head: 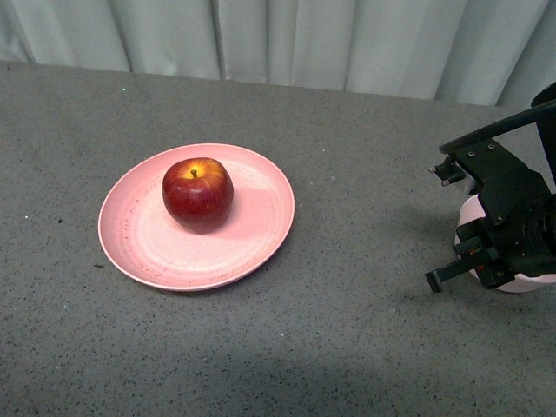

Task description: Move apple from plate to bowl

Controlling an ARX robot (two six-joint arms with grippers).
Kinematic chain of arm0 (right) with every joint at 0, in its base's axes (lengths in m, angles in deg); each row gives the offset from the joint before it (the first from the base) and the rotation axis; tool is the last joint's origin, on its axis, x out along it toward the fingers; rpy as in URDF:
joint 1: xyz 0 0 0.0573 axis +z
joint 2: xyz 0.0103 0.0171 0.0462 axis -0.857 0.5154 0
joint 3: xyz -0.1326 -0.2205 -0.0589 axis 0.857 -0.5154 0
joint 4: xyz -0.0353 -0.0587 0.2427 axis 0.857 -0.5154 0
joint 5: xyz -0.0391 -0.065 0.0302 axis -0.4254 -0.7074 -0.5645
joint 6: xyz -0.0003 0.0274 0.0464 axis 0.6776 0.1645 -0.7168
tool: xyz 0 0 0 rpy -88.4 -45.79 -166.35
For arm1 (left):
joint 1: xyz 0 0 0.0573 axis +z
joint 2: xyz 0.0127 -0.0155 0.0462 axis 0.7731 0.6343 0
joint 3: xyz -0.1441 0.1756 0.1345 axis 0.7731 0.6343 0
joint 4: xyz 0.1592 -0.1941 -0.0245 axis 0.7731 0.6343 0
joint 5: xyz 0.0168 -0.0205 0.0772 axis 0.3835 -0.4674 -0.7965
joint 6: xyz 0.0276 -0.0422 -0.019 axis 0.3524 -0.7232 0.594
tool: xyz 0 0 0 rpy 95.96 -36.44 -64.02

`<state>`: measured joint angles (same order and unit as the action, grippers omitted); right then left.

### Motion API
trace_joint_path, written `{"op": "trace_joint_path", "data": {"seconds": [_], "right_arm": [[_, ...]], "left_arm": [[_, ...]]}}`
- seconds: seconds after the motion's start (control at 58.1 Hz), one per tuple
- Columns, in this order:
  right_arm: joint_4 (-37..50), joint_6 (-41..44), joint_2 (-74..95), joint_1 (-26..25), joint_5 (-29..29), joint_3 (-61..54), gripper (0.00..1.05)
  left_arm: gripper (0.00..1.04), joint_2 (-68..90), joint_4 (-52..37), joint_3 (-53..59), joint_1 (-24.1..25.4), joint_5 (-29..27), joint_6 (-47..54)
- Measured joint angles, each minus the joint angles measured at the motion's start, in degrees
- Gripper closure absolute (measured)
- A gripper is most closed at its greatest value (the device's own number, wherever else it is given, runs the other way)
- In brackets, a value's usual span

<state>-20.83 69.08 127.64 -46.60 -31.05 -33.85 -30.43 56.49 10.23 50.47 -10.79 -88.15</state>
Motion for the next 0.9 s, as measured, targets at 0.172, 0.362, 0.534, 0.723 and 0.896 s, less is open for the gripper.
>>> {"op": "trace_joint_path", "data": {"seconds": [0.172,0.362,0.534,0.723,0.896], "right_arm": [[-1.4,-0.9,-6.8,2.6,7.3,-0.5,1.04],[-1.2,-3.5,-8.4,7.0,12.5,1.1,1.04],[-0.7,-6.5,-5.1,10.4,15.6,2.7,1.04],[-0.9,-9.3,0.0,12.4,17.1,7.0,1.04],[-0.5,-10.5,3.0,12.5,17.5,9.0,1.04]], "left_arm": [[0.07,0.0,0.0,0.0,0.0,0.0,0.0],[0.07,0.0,0.0,0.0,0.0,0.0,0.0],[0.07,0.0,0.0,0.0,0.0,0.0,0.0],[0.07,0.0,0.0,0.0,0.0,0.0,0.0],[0.07,0.0,0.0,0.0,0.0,0.0,0.0]]}}
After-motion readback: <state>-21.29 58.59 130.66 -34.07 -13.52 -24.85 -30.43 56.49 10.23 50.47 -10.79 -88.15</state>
